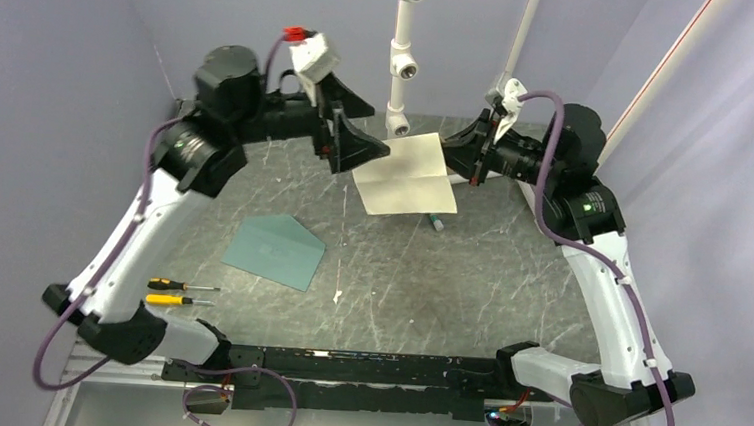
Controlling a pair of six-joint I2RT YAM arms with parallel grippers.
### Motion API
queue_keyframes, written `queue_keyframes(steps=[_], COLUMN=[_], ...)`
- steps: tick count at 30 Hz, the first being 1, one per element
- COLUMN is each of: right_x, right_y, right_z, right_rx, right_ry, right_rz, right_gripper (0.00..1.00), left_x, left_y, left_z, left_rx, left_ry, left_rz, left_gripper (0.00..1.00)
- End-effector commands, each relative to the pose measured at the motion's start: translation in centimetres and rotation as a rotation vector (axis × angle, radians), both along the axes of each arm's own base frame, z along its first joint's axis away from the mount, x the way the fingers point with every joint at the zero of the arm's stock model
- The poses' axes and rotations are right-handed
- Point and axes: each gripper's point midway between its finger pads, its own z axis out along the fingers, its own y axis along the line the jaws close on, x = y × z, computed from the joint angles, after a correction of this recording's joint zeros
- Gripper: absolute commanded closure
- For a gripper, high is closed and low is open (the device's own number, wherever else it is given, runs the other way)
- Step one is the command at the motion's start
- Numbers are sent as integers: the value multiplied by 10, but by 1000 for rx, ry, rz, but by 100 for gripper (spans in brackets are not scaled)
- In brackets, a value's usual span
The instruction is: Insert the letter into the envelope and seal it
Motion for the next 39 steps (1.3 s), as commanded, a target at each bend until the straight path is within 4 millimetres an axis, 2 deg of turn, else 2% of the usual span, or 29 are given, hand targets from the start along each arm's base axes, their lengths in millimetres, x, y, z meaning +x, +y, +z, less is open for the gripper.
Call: queue_keyframes(steps=[1, 3, 6, 13, 15, 17, 23, 28, 31, 34, 36, 38, 39], right_x=[-39, -49, -57, -60, -61, -63, -71, -78, -79, -79, -76, -68, -61], right_y=[5, 6, 8, 10, 11, 12, 14, 15, 15, 15, 15, 14, 14], right_z=[39, 39, 37, 34, 33, 33, 35, 36, 33, 30, 28, 25, 24], right_rx=[16, 10, -1, -21, -25, -22, -10, 4, 6, 3, -1, -9, -13], right_ry=[-124, -112, -95, -69, -54, -49, -36, -21, -4, 9, 19, 35, 43], right_rz=[168, 223, 276, 328, 347, 372, 434, 480, 484, 479, 460, 411, 368], right_gripper=[100, 100, 100, 100, 100, 100, 100, 100, 100, 100, 100, 100, 94], left_x=[-6, -20, -29, -47, -50, -49, -41, -31, -30, -31, -30, -25, -21], left_y=[-17, -18, -16, -5, -5, -6, -7, -10, -13, -13, -13, -12, -11], left_z=[-22, -32, -48, -70, -74, -80, -92, -104, -107, -106, -106, -106, -106], left_rx=[40, 70, 121, 229, 238, 251, 279, 302, 304, 304, 305, 306, 305], left_ry=[99, 74, 57, 25, 35, 57, 88, 128, 149, 147, 137, 125, 119], left_rz=[-137, -226, -275, -360, -384, -387, -370, -344, -358, -368, -359, -324, -297], left_gripper=[7, 8, 14, 51, 56, 60, 51, 53, 63, 85, 96, 97, 98])
